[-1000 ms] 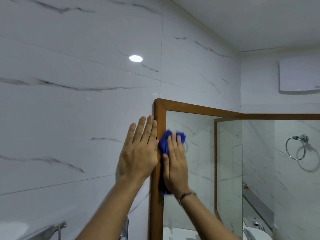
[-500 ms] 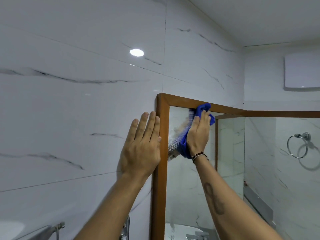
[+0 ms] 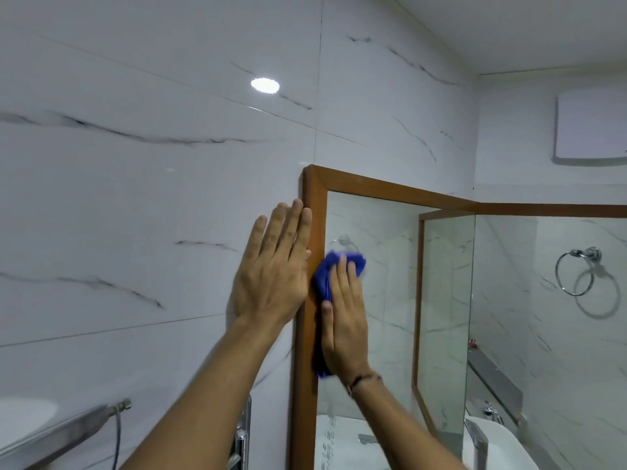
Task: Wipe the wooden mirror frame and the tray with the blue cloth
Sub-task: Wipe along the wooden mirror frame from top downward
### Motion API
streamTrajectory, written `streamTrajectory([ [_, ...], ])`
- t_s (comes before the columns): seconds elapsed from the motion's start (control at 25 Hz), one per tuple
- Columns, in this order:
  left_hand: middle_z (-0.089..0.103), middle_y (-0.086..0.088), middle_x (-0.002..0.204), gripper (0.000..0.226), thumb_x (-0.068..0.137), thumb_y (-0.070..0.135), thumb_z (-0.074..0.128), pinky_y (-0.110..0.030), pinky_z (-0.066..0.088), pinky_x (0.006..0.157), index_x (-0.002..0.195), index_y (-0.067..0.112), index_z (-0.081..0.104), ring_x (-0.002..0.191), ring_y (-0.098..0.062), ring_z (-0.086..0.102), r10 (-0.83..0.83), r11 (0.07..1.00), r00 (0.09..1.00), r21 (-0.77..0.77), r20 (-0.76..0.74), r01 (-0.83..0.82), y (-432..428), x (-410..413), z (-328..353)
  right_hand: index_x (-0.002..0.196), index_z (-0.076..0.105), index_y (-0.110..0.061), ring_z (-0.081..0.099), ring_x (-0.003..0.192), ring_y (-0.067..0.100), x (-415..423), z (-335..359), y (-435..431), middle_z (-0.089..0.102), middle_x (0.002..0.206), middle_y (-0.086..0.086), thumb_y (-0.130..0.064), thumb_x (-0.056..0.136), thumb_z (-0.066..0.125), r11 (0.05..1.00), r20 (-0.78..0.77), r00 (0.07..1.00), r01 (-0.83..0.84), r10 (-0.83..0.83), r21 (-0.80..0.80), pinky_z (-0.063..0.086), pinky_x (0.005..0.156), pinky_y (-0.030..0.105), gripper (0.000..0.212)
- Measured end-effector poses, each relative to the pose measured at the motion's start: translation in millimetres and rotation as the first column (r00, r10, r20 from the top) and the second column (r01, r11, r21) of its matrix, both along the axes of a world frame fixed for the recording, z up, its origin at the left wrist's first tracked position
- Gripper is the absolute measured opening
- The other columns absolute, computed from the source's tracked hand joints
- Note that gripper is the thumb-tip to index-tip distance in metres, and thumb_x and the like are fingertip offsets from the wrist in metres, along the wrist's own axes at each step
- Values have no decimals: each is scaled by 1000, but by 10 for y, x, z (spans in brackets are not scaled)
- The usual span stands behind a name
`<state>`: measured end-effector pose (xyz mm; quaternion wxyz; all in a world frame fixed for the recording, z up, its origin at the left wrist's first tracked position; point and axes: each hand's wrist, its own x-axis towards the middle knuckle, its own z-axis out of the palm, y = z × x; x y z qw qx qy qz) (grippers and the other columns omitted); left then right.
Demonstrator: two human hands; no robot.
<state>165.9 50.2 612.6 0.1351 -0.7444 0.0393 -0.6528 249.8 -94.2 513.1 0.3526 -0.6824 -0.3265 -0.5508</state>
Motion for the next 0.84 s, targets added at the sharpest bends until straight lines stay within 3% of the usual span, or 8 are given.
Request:
streamTrajectory([
  [0.08,-4,-15,187,67,122,36,21,-53,13,141,178,6,-1,174,-31,-2,-9,1000,1000,-3,-14,9,-7,-15,3,179,11,-23,11,175,26,-55,-713,-27,11,188,1,-42,121,23,998,-27,999,34,-36,-46,21,135,55,62],
  [0.16,-3,-15,187,68,122,35,23,-54,13,140,178,6,-1,174,-32,-2,-9,1000,1000,1,-21,9,-8,-6,-15,179,10,-23,12,175,26,-54,-988,-50,12,188,0,-43,121,23,994,-22,997,73,-75,-76,26,130,58,62],
  [0.28,-1,-18,186,67,122,35,21,-55,16,140,177,4,-1,173,-35,-1,-3,1000,1000,8,-29,3,-32,-11,-16,178,8,-30,12,175,24,-63,-110,7,10,188,-2,-45,121,20,1000,9,1000,12,-12,-29,21,138,55,60],
  [0.4,2,-19,186,64,122,33,15,-56,15,140,177,2,1,173,-35,0,8,1000,999,8,-40,-8,-31,-2,-26,176,21,-19,11,175,23,-46,947,60,15,186,1,-49,120,17,998,21,1000,16,-17,55,15,143,49,64],
  [0.48,5,-18,186,63,122,33,13,-55,14,140,177,3,3,173,-35,2,13,1000,999,0,-44,-13,-46,-24,-13,175,26,-13,11,175,23,-11,1119,85,18,186,4,-48,119,19,998,22,999,24,-25,64,14,143,47,66],
  [0.64,4,-17,186,64,122,36,14,-53,12,140,178,4,2,173,-33,1,11,1000,998,5,-55,-11,-29,-26,-19,177,19,-24,14,175,23,-101,14,120,14,187,-2,-47,120,22,996,-34,999,-37,40,86,13,143,45,61],
  [0.76,6,-15,186,65,122,35,19,-53,11,141,178,6,4,174,-32,2,-9,1000,1000,-4,-24,9,-14,8,-28,179,11,-26,14,174,26,-182,-1215,46,13,188,-1,-44,120,24,999,-84,995,49,-49,-4,18,138,49,62],
  [0.84,7,-15,186,65,122,35,20,-53,12,140,178,6,4,174,-32,2,-19,1000,1000,-9,-14,19,-20,33,-39,179,12,-22,18,173,31,-121,-1524,17,15,187,1,-43,120,25,993,-76,992,98,-103,-63,15,141,42,64],
])
